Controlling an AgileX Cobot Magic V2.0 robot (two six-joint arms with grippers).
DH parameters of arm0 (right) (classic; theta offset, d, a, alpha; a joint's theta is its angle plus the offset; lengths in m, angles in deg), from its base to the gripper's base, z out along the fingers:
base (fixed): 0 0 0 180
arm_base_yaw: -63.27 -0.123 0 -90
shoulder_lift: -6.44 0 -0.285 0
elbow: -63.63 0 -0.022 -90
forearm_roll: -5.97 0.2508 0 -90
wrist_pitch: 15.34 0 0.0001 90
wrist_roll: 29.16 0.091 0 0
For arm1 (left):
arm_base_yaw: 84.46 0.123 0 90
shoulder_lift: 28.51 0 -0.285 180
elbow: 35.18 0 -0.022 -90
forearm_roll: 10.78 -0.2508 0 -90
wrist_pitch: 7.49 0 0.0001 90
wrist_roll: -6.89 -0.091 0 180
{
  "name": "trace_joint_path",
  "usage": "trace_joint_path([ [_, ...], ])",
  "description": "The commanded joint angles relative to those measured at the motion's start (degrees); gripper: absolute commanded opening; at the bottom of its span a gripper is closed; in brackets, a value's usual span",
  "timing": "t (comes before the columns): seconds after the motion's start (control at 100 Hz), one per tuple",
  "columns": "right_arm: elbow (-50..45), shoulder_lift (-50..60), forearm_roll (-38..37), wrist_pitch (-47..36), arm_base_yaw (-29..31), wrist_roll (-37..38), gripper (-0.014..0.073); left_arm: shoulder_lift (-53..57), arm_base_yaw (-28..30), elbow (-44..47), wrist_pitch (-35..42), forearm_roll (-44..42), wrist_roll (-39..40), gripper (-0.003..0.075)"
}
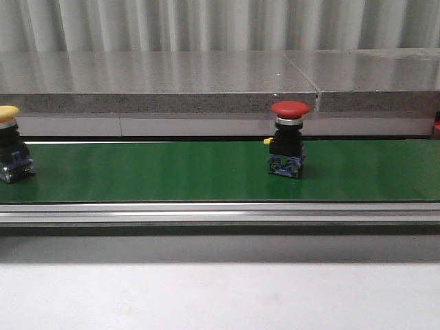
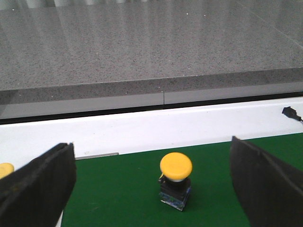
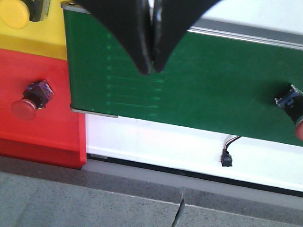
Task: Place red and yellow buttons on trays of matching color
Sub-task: 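Withdraw the left gripper while the belt carries both buttons toward the right arm, then lower the right gripper onto the red button on the belt and grasp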
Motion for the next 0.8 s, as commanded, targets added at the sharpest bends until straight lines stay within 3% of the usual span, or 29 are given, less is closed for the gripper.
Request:
trace_joint_path([
  [0.0, 1.5, 0.16, -0.29, -3.87, -0.2, -0.58, -0.0068, 2.96, 1.25, 0.76, 4.85, 0.37, 0.63, 0.0587],
  [0.16, 1.5, 0.16, -0.29, -3.87, -0.2, -0.58, -0.0068, 6.1, 3.12, 3.8, 4.74, 0.74, 0.63, 0.044],
  [0.46, 1.5, 0.16, -0.29, -3.94, -0.2, -0.58, -0.0068, 6.5, 3.39, 4.18, 4.84, 0.72, 0.63, -0.0017],
  [0.79, 1.5, 0.16, -0.29, -3.43, -0.2, -0.58, -0.0068, 6.5, 3.39, 4.18, 4.37, 0.72, 0.63, -0.002],
])
